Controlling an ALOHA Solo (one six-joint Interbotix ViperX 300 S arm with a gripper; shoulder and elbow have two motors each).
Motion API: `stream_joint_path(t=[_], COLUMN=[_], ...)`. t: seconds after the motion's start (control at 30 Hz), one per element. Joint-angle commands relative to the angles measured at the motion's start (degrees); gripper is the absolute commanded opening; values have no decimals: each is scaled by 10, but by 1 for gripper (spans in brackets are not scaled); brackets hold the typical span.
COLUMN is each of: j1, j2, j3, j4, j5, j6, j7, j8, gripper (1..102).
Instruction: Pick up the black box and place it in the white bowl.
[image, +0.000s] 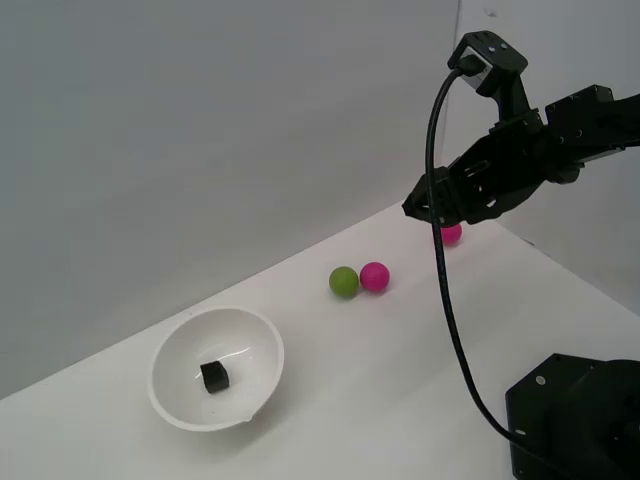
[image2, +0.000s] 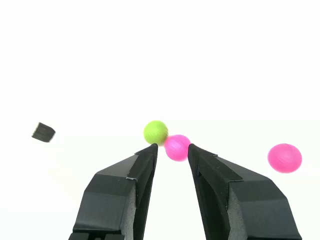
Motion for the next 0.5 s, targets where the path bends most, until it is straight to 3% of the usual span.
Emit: stream_joint_path(t=[0.0,0.3,0.47], j1=[2,30,47], j2=[17,62,82], j3=[18,64,85], j4=[6,45,60], j5=[6,44,58], j6=[-4,-4,-4], j7=[2,3,2], j8=[16,54,64], gripper=[37,37,49])
